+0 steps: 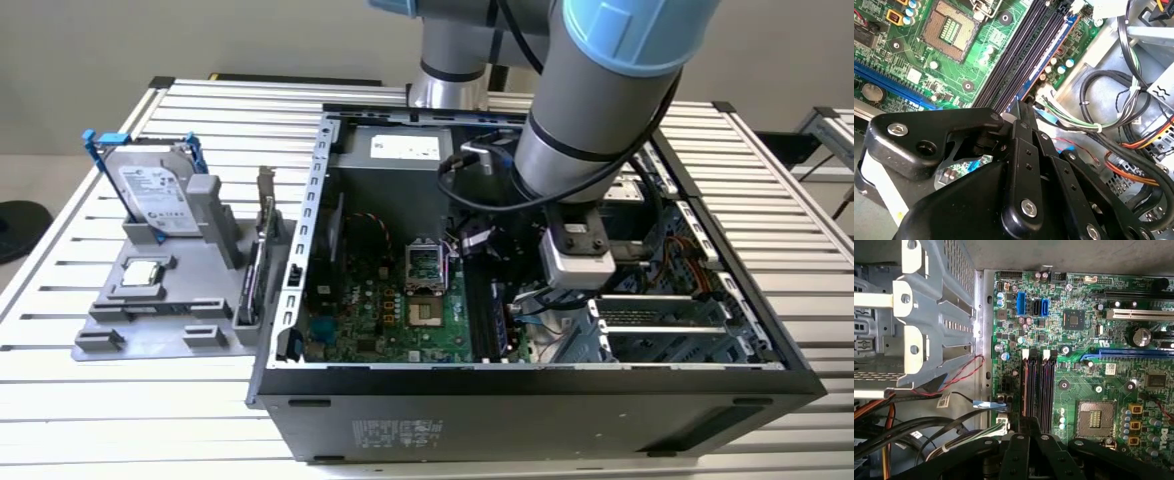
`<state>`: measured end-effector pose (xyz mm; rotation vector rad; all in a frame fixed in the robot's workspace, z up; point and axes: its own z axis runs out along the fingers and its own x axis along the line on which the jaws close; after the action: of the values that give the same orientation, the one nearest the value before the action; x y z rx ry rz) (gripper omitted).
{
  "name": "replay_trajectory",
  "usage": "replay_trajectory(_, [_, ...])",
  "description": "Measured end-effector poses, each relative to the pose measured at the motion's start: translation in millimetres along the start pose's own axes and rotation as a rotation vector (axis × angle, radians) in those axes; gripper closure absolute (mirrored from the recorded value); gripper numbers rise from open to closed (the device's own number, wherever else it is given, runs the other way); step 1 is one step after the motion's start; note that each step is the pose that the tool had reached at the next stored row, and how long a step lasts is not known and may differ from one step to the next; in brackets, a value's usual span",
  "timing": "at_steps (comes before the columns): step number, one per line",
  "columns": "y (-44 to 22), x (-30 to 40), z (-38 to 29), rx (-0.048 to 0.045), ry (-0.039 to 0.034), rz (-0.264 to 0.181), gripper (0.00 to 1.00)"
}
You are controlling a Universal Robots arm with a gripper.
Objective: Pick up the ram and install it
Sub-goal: 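Press down the ram until it locks into place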
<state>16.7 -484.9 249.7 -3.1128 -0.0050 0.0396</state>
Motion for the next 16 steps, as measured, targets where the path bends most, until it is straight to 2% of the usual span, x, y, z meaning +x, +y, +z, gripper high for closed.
replay_trajectory(8, [0.8,-0.1,0.0,0.0040,-0.0004,-0.015,1.00])
replay_trajectory(11, [0.5,-0.1,0.1,0.0044,-0.0015,-0.051,1.00])
replay_trajectory(16, [0.2,-0.1,0.0,0.0021,-0.0044,-0.139,1.00])
